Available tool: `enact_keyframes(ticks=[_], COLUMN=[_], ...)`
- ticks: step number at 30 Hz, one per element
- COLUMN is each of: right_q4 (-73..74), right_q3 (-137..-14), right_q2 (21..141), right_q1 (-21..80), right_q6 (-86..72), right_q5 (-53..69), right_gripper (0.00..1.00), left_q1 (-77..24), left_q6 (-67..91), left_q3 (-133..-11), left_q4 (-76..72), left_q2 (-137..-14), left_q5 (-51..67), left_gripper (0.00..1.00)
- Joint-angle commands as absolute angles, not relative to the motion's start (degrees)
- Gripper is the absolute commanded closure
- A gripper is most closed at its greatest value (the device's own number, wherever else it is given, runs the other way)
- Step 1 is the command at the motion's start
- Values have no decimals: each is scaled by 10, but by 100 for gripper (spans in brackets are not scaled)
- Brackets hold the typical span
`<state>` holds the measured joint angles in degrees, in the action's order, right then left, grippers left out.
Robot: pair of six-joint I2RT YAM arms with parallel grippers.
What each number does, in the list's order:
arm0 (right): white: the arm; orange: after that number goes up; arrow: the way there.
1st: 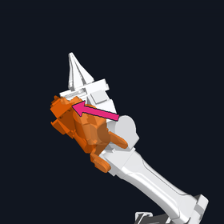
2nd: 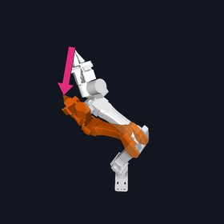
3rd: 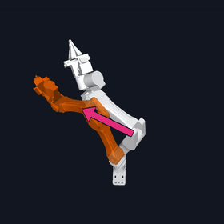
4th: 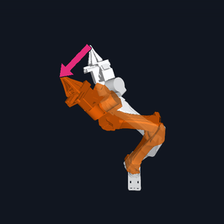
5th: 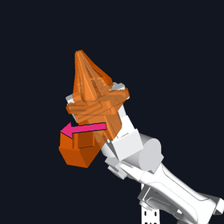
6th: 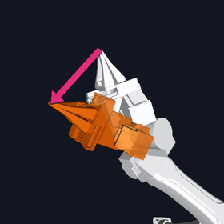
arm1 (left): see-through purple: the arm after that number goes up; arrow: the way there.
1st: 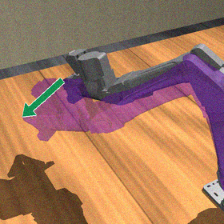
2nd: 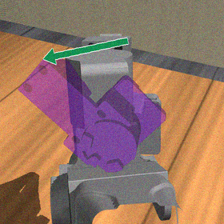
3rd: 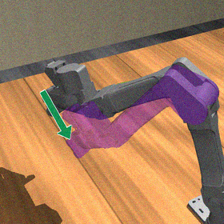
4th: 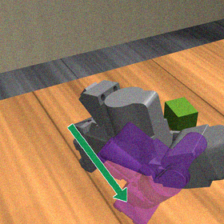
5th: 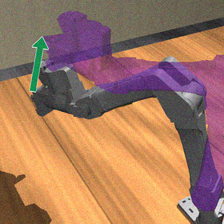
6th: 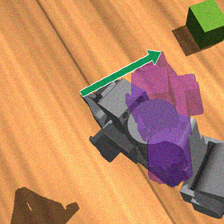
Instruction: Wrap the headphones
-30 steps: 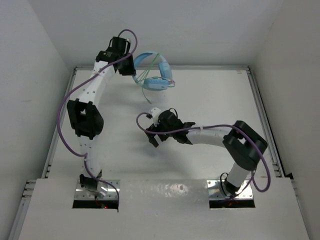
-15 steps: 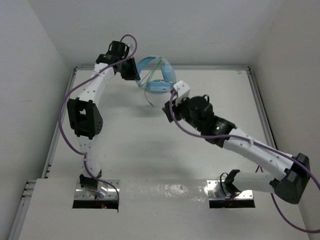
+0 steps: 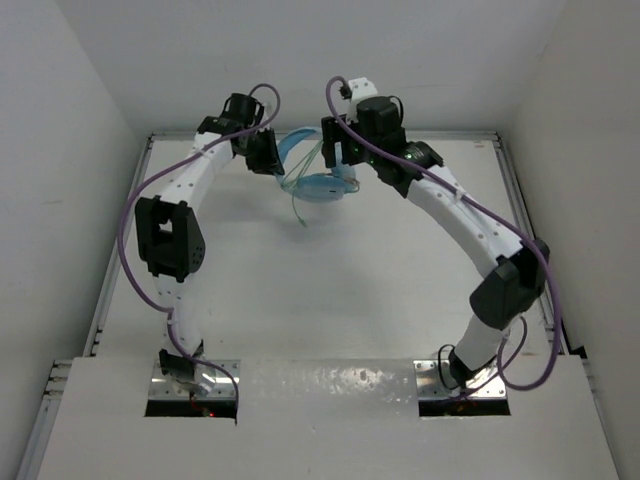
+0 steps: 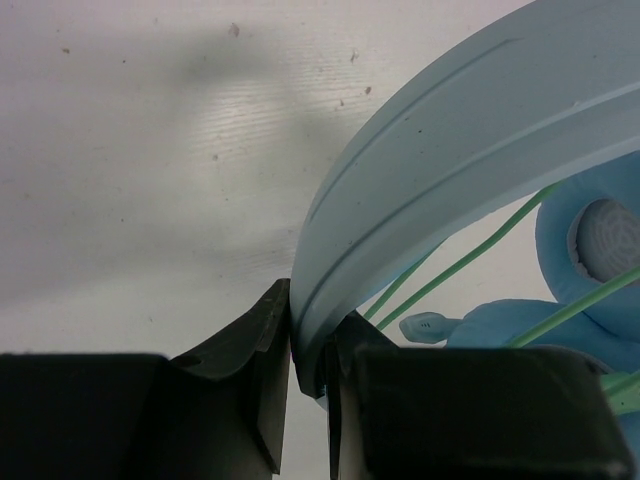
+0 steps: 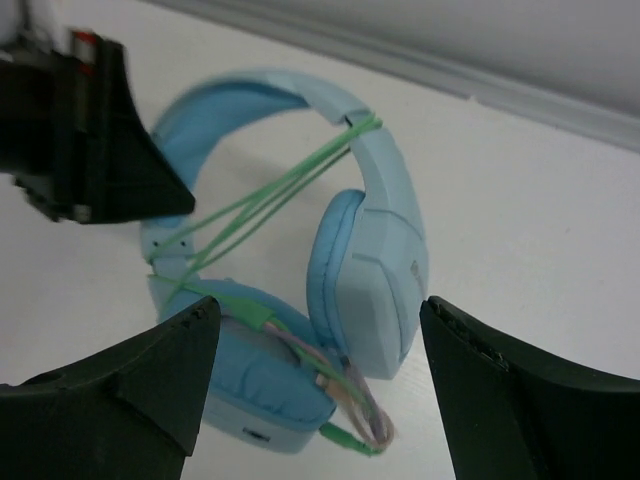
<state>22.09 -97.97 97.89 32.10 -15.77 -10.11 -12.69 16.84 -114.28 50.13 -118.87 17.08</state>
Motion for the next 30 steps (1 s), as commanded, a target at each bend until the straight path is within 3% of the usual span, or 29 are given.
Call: enact_keyframes(ticks=[1, 8, 14, 15, 19, 20, 23, 30], right_q4=[274, 279, 225, 225, 214, 214, 215, 216], right_q3=[-1016, -1003, -954, -956, -964, -967, -970, -970], right_q2=[1020, 1065, 1082, 1087, 1104, 1105, 1102, 1082], right_q1=[309, 296, 287, 286, 286, 286, 286, 285], right_q6=[-175, -186, -190, -192, -204, -210, -215, -216], right_q5=[-83, -63, -64, -66, -82, -87, -105, -114], right_gripper=[20, 21, 28, 31, 65, 81, 100, 100], left_q1=[-140, -143, -144, -145, -146, -147, -147, -150], left_q6=[186, 185, 183, 181, 178, 175, 167, 119], left_q3=[-1155, -1153, -1153, -1151, -1145, -1143, -1141, -1141], left_q4=[464, 463, 463, 463, 461, 460, 459, 453], left_q2=[-1123, -1117, -1114, -1114, -1112, -1112, -1113, -1121], left_q5=[201, 196, 195, 196, 195, 196, 191, 138], left_gripper=[100, 100, 100, 100, 100, 100, 100, 100])
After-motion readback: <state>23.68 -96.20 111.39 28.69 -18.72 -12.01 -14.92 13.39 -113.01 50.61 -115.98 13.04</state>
